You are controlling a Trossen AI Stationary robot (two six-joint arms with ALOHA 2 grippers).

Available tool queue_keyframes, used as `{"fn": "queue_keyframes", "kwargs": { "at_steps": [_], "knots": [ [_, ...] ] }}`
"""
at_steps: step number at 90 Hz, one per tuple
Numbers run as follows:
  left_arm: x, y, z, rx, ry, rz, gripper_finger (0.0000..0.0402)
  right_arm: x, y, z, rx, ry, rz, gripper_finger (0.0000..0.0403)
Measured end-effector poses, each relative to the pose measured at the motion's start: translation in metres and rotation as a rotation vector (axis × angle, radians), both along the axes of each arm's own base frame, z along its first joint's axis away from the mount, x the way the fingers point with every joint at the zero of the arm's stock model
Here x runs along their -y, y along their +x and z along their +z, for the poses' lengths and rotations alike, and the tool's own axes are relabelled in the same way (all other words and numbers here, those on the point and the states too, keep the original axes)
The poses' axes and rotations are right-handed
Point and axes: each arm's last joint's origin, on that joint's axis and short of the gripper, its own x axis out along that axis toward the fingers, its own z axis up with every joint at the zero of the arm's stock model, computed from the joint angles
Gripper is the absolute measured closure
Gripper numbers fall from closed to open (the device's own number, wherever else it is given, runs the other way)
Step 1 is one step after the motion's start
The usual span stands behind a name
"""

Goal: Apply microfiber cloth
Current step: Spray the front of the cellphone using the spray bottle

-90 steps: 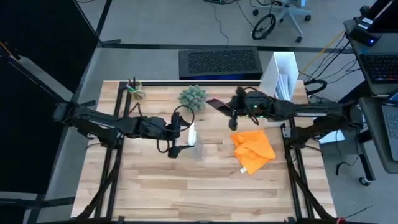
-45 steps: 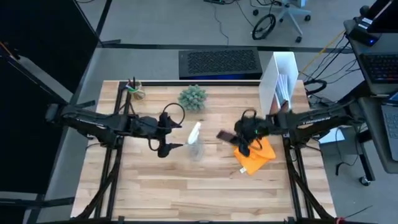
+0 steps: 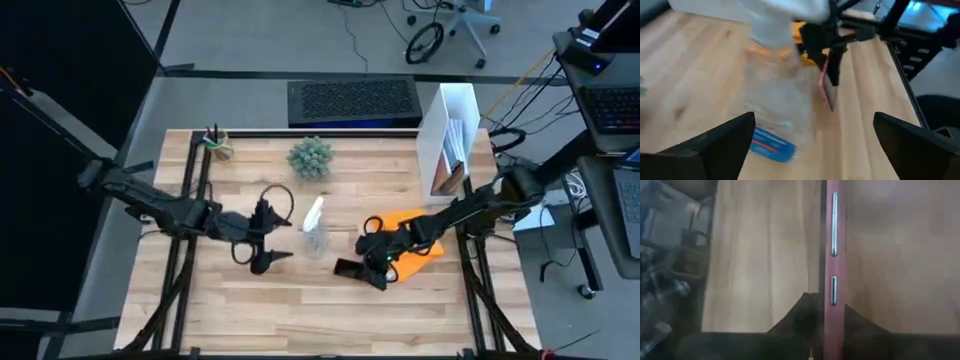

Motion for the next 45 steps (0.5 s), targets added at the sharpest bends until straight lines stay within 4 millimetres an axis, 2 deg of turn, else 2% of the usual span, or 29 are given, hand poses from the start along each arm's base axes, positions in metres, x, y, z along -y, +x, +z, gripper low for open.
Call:
{"fn": "queue_keyframes", "kwargs": {
  "at_steps": [20,34,45],
  "knots": [
    [0.032,0.031,-0.038,0.011,0.003,-0.053,0.0011,-0.007,0.0,-0.011,-0.037,0.007,0.011,0.0367],
    [0.042,0.051,-0.06,0.053,-0.132,0.003,0.0011,-0.007,-0.001,-0.013,-0.047,-0.001,0.003,0.0314],
    [0.045,0.062,-0.077,0.042,-0.188,-0.022,0.0011,-0.007,-0.001,-0.012,-0.04,-0.008,0.017,0.0263]
  ]
}}
